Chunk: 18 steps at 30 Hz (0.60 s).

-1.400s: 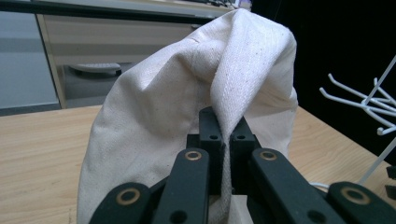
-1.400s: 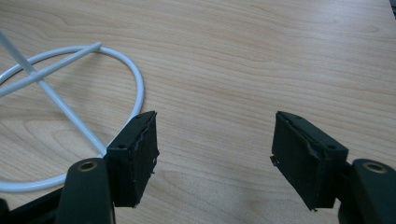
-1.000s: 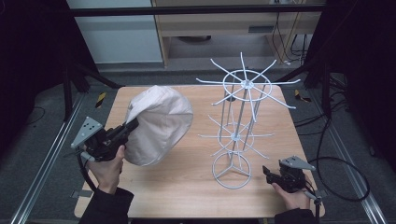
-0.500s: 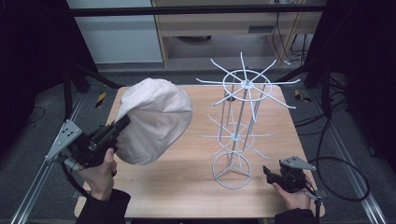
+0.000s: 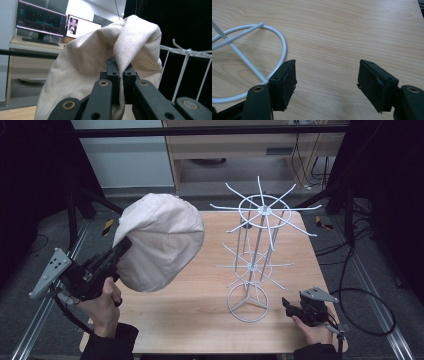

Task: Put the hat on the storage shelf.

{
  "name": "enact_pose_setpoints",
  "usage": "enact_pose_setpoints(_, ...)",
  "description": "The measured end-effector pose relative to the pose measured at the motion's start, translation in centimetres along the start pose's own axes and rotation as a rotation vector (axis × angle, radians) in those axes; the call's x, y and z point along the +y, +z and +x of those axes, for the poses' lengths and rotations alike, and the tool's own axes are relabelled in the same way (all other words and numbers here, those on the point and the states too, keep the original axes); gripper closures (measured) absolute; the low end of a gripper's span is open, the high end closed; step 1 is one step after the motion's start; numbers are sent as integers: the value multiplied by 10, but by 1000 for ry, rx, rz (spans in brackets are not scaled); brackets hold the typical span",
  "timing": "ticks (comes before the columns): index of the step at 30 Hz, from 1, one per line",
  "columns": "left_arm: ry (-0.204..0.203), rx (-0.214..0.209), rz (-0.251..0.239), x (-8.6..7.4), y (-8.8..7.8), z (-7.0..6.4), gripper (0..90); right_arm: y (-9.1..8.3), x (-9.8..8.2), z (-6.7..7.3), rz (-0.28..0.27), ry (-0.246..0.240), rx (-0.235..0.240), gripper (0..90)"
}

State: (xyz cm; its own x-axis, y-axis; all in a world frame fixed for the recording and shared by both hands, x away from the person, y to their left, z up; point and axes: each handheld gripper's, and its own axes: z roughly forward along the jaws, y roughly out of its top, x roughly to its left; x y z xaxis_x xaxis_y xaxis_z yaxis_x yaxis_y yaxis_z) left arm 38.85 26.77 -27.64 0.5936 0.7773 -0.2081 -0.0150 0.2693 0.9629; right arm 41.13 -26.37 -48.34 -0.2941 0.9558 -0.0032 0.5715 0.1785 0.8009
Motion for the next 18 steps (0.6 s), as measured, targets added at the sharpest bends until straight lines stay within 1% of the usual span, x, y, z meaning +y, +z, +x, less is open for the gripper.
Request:
enact_pose_setpoints(4,-17,4,-45,5,-2,2,875,0,0,0,-1,-1,0,311)
enact_pose_setpoints(8,-34,-9,-76,12,-2,1,875,0,0,-1,-1,-1,1,311)
enact_pose_setpoints(15,-36,-42,-124,24,-2,-6,874,0,0,-1,-2,0,1,311)
enact_pose_setpoints(18,-45,-59,-150,31,-1,-11,874,0,0,-1,-3,0,4,310)
